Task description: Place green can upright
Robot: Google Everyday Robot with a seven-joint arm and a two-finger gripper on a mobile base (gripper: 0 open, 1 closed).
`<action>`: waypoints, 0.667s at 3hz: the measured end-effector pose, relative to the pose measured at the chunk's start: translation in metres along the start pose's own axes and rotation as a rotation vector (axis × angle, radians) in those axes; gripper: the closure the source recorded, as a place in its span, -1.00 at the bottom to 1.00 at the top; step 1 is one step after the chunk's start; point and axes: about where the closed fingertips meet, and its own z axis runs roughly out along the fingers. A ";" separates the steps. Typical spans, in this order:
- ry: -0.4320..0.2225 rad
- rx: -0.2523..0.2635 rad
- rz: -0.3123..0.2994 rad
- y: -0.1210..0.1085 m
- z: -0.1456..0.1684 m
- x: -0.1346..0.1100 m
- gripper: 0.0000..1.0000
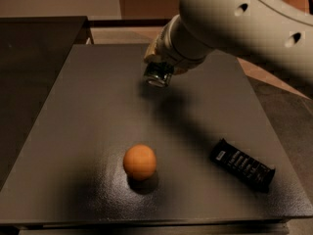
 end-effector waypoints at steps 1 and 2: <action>-0.001 0.072 -0.074 -0.007 0.009 0.014 1.00; 0.010 0.155 -0.182 -0.015 0.021 0.028 1.00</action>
Offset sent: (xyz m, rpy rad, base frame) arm 0.0595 0.0159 0.0047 -0.0788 -0.2438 0.4478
